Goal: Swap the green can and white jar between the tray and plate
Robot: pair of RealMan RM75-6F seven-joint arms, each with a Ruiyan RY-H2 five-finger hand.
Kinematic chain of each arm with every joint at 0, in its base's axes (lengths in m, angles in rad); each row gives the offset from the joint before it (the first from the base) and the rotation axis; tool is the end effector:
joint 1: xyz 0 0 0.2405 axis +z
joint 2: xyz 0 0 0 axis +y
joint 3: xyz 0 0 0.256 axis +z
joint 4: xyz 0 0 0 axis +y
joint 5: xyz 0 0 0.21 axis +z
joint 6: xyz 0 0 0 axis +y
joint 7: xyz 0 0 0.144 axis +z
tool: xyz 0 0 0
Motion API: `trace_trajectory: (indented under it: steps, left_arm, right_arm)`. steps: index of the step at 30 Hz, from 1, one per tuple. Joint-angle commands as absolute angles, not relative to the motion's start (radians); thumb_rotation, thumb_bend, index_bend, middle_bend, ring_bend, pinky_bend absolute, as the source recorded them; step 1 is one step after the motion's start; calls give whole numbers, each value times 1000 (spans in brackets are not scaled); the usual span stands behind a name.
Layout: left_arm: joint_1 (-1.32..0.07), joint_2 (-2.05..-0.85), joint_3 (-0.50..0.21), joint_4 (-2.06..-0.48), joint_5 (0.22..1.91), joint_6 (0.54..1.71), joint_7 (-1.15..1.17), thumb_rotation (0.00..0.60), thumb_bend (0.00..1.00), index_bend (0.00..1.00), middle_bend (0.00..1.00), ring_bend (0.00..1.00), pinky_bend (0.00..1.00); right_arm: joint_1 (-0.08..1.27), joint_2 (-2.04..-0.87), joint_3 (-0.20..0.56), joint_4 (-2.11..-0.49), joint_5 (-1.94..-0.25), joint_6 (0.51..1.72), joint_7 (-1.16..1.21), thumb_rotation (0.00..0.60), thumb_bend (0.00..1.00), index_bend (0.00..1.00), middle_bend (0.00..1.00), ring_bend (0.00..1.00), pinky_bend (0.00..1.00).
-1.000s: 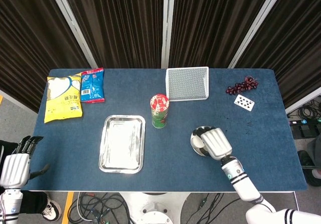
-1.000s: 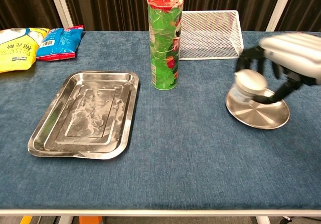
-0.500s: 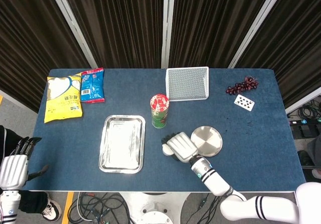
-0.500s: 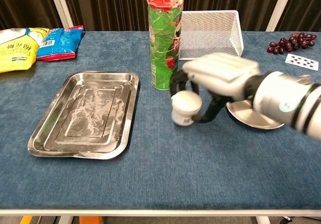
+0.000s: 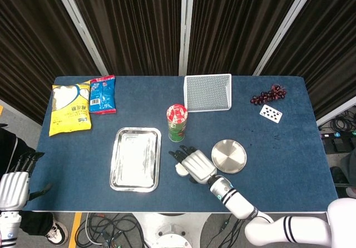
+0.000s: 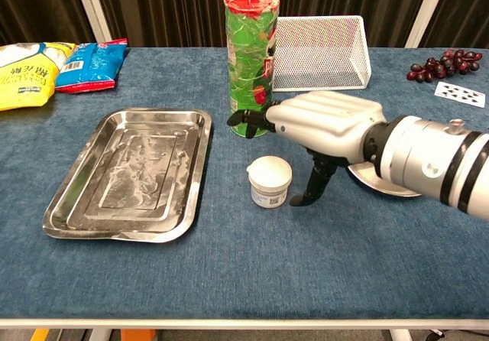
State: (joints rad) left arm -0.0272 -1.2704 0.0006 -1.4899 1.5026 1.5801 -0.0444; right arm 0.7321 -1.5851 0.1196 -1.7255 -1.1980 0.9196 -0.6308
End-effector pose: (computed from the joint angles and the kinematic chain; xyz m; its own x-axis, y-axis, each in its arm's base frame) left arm -0.3273 0.1525 0.1261 0.3308 -0.0207 0.9435 0.9431 0.0420 -0.3297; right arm -0.0892 -0.2707 -0.0484 0.5808 -0.2624 0.7706 -0.7060 -0.6337 0.3163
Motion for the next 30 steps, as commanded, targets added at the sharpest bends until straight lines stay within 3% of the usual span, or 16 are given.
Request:
trace_trajectory:
  steps: [1, 13, 21, 30]
  left_arm:
    - [-28, -1266, -3, -1499, 1506, 1579, -40, 600, 116, 180, 174, 100, 365]
    - [-28, -1265, -5, -1512, 1511, 1564, -28, 600, 116, 181, 174, 100, 365]
    - [-25, -1266, -4, -1511, 1512, 1556, -33, 600, 116, 180, 173, 100, 365]
    - [-21, -1266, -4, -1490, 1517, 1552, -67, 600, 116, 180, 173, 100, 365]
  right_arm:
    - [723, -1527, 132, -1796, -1245, 971, -616, 600, 59, 59, 163, 74, 232]
    - [716, -1370, 262, -1948, -1449, 1159, -549, 600, 60, 47, 141, 45, 196]
    - [845, -1360, 400, -1890, -1119, 1039, -682, 600, 42, 0, 22, 0, 56]
    - [1043, -1425, 400, -1737, -790, 913, -808, 600, 10, 0, 2, 0, 37]
